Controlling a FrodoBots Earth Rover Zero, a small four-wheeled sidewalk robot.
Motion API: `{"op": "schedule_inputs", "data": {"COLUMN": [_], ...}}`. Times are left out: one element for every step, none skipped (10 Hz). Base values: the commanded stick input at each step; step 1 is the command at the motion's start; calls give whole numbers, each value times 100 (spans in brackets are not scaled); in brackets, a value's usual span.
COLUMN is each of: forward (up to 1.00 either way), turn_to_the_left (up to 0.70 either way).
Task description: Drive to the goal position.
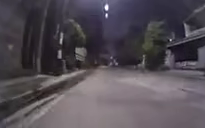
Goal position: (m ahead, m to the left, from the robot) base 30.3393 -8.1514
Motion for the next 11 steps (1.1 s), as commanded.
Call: {"op": "schedule_inputs", "data": {"forward": [70, 70, 70, 70, 70, 70, 70, 70, 70, 70, 70], "turn_to_the_left": [0, 0, 0, 0, 0, 0, 0, 0, 0, 0, 0]}}
